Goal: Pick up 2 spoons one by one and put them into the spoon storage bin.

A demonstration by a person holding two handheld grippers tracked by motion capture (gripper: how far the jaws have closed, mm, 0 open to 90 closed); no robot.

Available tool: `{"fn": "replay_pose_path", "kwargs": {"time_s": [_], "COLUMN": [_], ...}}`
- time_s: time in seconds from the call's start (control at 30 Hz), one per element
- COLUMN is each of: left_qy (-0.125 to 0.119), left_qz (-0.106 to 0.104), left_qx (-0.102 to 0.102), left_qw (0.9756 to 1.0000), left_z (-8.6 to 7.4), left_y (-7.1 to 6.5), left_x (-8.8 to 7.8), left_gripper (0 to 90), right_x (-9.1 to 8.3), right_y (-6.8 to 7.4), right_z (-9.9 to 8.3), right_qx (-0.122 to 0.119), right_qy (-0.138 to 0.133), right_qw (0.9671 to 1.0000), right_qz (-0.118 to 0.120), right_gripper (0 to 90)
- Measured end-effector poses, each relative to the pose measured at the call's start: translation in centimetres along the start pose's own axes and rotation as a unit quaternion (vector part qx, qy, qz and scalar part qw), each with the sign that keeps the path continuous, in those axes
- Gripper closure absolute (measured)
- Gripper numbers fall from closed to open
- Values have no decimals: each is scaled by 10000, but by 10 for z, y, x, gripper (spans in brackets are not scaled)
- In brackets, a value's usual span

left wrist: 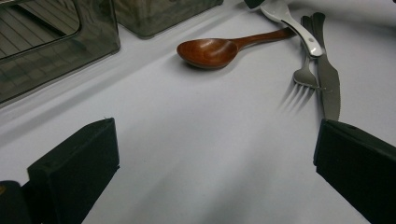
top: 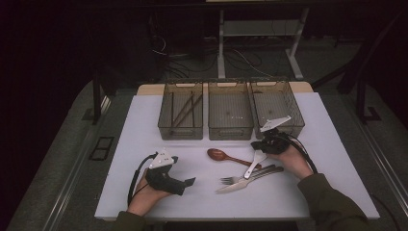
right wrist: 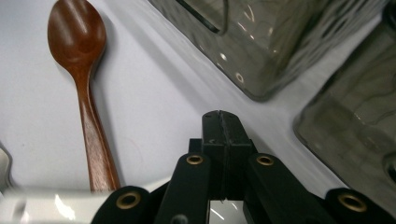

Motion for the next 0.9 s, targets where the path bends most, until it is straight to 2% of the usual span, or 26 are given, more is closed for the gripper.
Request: {"fn": "replay_pose_path", "kwargs": {"time_s": [0.4,0.53,0.7,0.9], "left_qy": [27,28,39,75], "left_qz": [-3,-15,-24,-49], "left_qx": [10,14,21,32], "left_qw": [10000,10000,10000,10000], "left_z": [0,0,0,-1], "left_y": [-1,-1,-2,-3], "left_x": [0,0,0,1], "left_gripper": [0,0,0,0], "right_x": [-4,-11,-24,-30], "right_y": [-3,-5,-8,-10], "right_z": [-5,-4,-6,-16], "right_qx": [52,155,255,216], "right_qy": [13,-156,-281,-179], "right_qw": [10000,9996,9990,9990], "right_qz": [70,151,252,348], "right_gripper": [893,792,615,551]}}
Point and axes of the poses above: each handheld gripper's, and its own axes: x roughly forward along the jaws, z roughly out of its top, y roughly to its left, the point moved 9 cm from there along x, roughly forward along the jaws, and after that the axes turned 11 degrees about -x, right-handed, at the moved point
